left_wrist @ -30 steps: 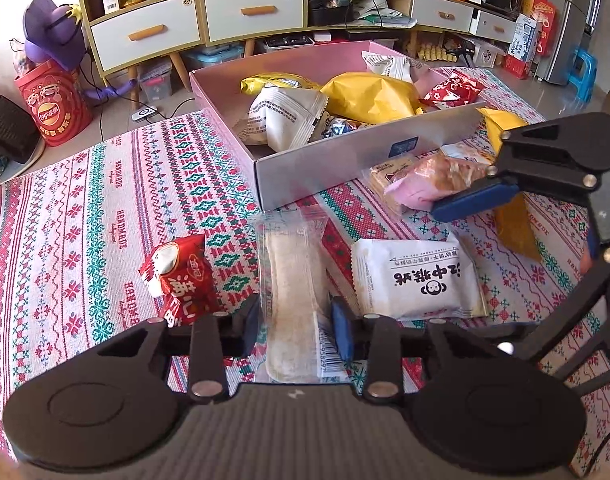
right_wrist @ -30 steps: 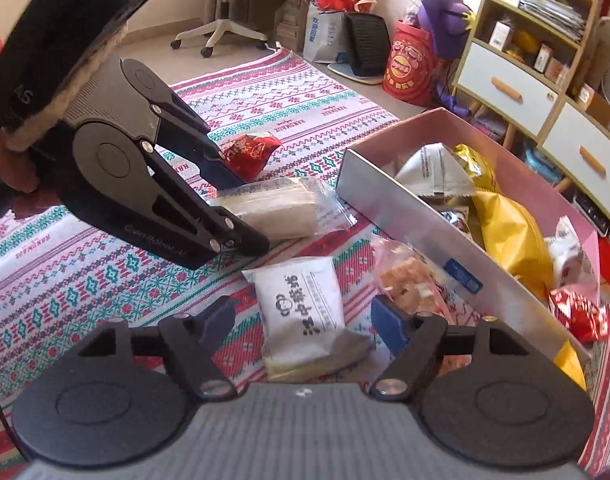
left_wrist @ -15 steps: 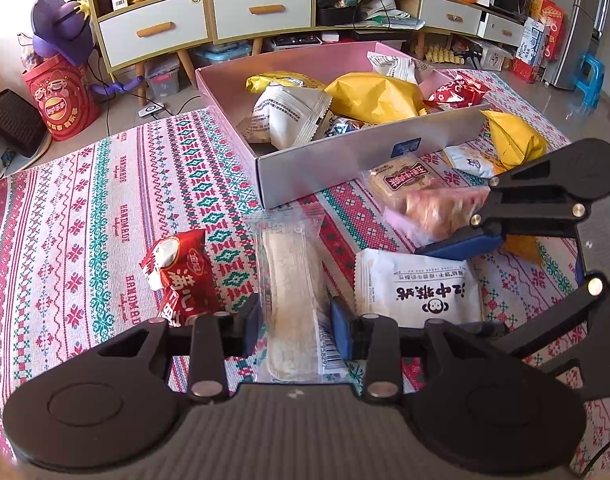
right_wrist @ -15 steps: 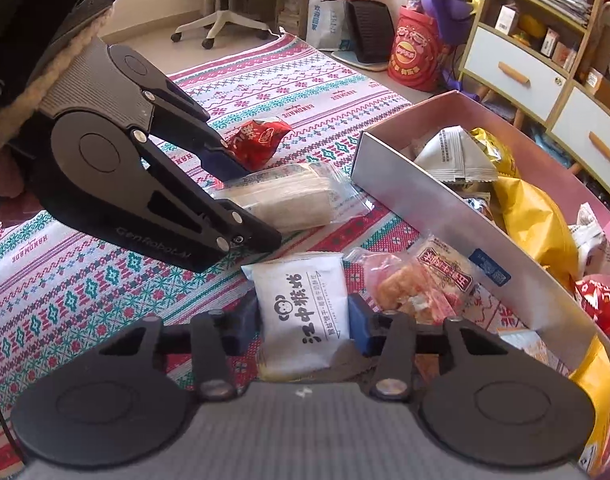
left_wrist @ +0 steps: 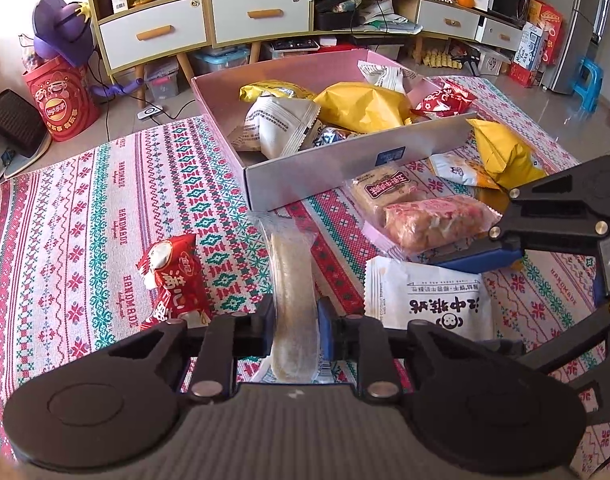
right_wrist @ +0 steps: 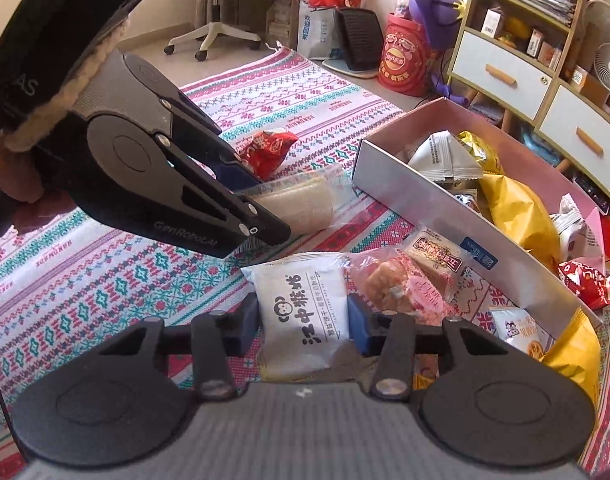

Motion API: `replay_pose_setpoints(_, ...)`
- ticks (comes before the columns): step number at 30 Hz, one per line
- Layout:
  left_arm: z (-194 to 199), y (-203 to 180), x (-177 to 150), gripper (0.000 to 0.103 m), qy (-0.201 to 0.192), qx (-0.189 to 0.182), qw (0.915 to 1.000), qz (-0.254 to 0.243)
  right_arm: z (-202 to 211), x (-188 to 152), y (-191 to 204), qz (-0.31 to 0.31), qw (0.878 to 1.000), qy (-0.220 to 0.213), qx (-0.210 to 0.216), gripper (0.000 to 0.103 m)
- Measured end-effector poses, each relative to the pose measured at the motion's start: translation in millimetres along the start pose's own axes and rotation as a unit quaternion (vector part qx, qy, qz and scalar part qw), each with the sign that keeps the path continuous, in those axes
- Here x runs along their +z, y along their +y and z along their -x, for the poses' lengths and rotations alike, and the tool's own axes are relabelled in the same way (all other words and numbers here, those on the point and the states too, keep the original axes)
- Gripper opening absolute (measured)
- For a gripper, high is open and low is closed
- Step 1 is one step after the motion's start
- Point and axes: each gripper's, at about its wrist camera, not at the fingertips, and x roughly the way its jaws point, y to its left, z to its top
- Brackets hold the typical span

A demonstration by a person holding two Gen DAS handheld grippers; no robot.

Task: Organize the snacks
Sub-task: 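Lift both held snacks off the rug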

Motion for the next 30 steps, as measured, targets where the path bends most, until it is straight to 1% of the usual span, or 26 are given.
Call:
replay_pose_setpoints(7, 11, -1, 1, 0.024, -0.011, -0.005, 0.9999, 0.001, 12, 5, 5, 0.002, 1.000, -0.013, -0.005, 0.042)
replay_pose_setpoints(9, 15, -1, 1, 0.015, -0.016, -0.005, 0.9999, 0.003, 17, 7, 5, 0.000, 1.000, -0.019, -0.007, 0.042)
replay_pose_setpoints(11, 20, -1, 3, 0.008, -0.023, -0.007, 0.9997, 0.007, 21, 8, 4, -0.003, 1.000, -0.024, -0.008, 0.043)
replay_pose_setpoints(13, 22, 0, 5, 0.005, -0.027, -0.009, 0.9995, 0.011, 24, 10, 2, -0.005, 0.999, -0.029, -0.013, 0.042)
replay_pose_setpoints(16, 22, 0, 6, 0.005, -0.024, -0.009, 0.9996, 0.014, 26, 13, -2, -0.013, 0.999, -0.032, -0.017, 0.043)
replay_pose_setpoints(18, 19, -1, 5, 0.007, -0.017, -0.014, 0.9997, 0.011, 26, 12, -4, -0.017, 0.999, -0.032, -0.017, 0.043)
replay_pose_setpoints(19, 18, -1, 4, 0.012, -0.016, -0.009, 0.9998, 0.011, 26, 11, -4, -0.018, 0.999, -0.031, -0.017, 0.043)
replay_pose_setpoints(20, 16, -2, 3, 0.019, -0.013, -0.002, 0.9999, 0.009, 25, 10, -4, -0.018, 0.999, -0.029, -0.017, 0.043)
replay_pose_setpoints(21, 15, -2, 1, 0.024, -0.014, 0.000, 0.9999, 0.006, 24, 8, -3, -0.019, 0.999, -0.027, -0.018, 0.043)
replay_pose_setpoints(22, 15, -1, 1, 0.038, -0.017, 0.002, 0.9998, 0.004, 23, 6, -2, -0.019, 0.999, -0.024, -0.020, 0.043)
replay_pose_setpoints(23, 15, -1, 1, 0.049, -0.018, 0.004, 0.9998, 0.004, 22, 3, -2, -0.018, 0.999, -0.021, -0.021, 0.043)
replay_pose_setpoints(25, 13, 0, 0, 0.057, -0.017, 0.004, 0.9998, 0.005, 20, -1, -2, -0.017, 1.000, -0.016, -0.021, 0.043)
replay_pose_setpoints(30, -4, -1, -1, 0.059, 0.017, -0.014, 0.9997, 0.014, 19, -7, -3, -0.020, 1.000, -0.011, -0.020, 0.043)
